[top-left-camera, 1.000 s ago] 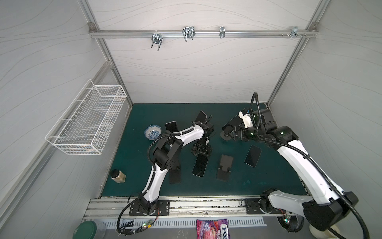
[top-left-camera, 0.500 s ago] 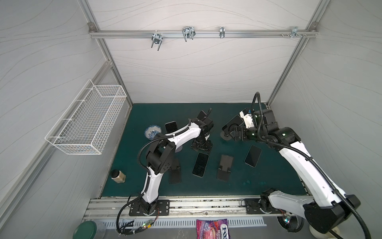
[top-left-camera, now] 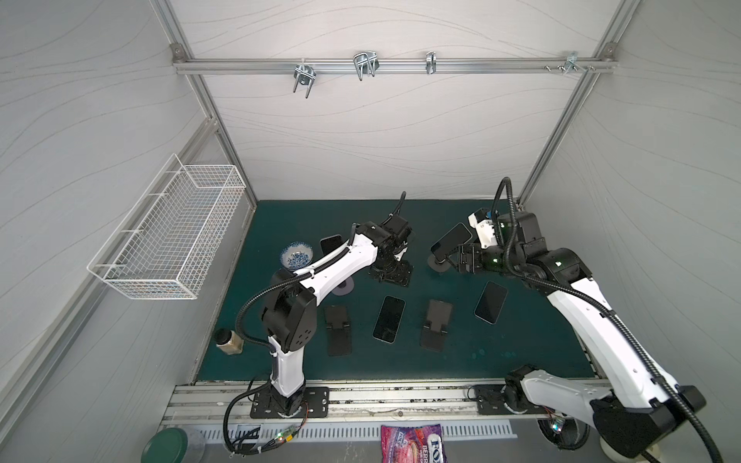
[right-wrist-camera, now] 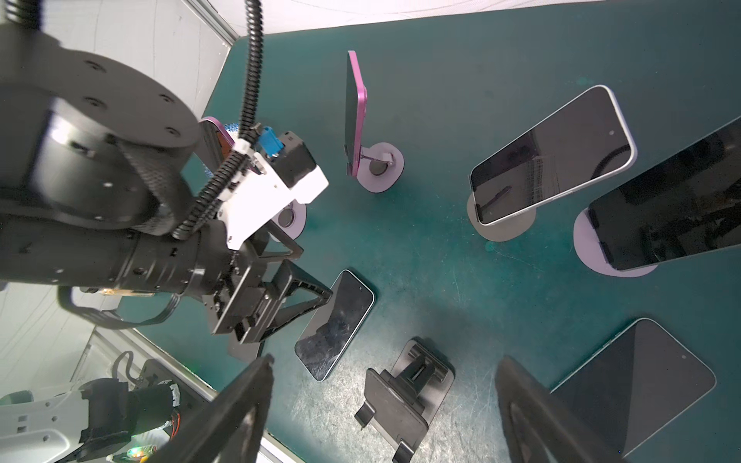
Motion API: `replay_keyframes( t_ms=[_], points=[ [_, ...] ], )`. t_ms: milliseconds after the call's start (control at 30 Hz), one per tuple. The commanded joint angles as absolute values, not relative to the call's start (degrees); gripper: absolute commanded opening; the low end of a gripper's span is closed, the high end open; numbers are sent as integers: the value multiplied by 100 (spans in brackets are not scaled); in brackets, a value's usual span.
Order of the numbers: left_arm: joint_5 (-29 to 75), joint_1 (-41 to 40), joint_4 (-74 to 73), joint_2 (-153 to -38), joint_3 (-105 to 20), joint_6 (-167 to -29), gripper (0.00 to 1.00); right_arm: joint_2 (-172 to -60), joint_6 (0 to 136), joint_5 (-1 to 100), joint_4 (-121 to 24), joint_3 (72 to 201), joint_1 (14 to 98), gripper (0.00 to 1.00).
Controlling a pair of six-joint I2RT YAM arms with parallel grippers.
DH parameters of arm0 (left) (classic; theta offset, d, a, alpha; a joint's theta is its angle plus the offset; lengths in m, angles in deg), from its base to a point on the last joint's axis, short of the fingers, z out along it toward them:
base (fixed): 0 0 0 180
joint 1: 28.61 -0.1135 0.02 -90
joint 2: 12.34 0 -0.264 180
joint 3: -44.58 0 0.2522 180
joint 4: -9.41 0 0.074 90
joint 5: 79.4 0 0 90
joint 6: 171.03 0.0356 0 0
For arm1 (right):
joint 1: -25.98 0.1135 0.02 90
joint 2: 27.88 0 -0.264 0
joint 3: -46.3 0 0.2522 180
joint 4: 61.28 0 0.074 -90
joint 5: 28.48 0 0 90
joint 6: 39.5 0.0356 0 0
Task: Remove the phone from the phone stand
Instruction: Place the phone at the bottom-center of the table.
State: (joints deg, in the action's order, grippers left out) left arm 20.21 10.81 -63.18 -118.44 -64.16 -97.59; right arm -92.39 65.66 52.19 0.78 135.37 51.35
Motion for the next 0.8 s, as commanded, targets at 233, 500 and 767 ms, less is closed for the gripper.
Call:
replay_keyframes(
  t_ms=[233,500,767],
  points=[
    [1562,1067,-6510,-11017,-6542,-9772,78,-9352,6610,5018,162,14017,5130,85],
    [1335,1054,-6563,-10547,-6616,-9823,77,-9483,6592,5115,222,14196,5341,83],
    [1128,670,-6318,-9917,-6501,-8971,76,-9591,6591,5077,166,14362,5543,83]
  ],
)
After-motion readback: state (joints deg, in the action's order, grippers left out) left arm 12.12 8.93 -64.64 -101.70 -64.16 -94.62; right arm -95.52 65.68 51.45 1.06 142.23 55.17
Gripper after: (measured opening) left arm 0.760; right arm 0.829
